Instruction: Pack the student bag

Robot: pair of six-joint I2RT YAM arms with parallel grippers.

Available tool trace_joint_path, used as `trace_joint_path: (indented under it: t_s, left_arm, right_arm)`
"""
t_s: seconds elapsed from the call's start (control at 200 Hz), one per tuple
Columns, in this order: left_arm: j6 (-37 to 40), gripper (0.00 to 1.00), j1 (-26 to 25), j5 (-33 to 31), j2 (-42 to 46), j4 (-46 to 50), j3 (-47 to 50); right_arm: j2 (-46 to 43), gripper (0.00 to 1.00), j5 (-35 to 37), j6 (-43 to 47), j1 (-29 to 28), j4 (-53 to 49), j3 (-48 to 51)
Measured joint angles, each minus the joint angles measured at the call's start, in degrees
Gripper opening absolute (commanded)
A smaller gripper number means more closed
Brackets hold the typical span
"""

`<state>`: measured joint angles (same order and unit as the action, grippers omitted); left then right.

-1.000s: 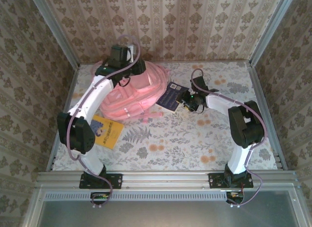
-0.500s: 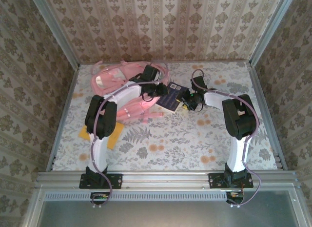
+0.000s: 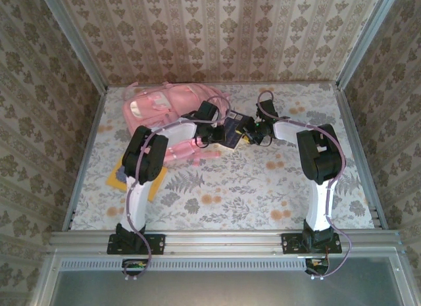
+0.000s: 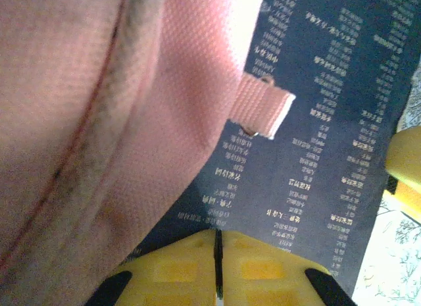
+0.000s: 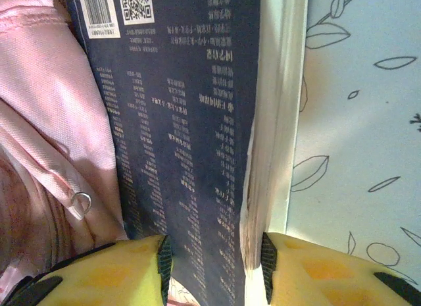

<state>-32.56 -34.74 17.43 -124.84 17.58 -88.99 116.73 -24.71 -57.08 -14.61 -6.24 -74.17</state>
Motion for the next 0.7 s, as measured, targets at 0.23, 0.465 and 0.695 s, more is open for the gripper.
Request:
trace_joint_path:
  t_s: [0.23,0.465,0.695]
  left_arm:
    - [-0.92,0.03,-0.04,0.74,0.02,-2.86,1.22]
    - [-1.7,0.0,0.15,2.08,0.04,-5.42,2.32]
    - [-2.43,0.09,1.44,3.8,2.25,-7.8,5.46]
  right_arm:
    - [0.0,0.37,-0.17,-0.42,-0.31,1.22,-0.39]
    - [0.37,0.1,-1.27,-1.9,-1.09,5.62,-0.46]
    - [0.44,0.0,-1.18,-1.27,-1.16,5.97,0.04]
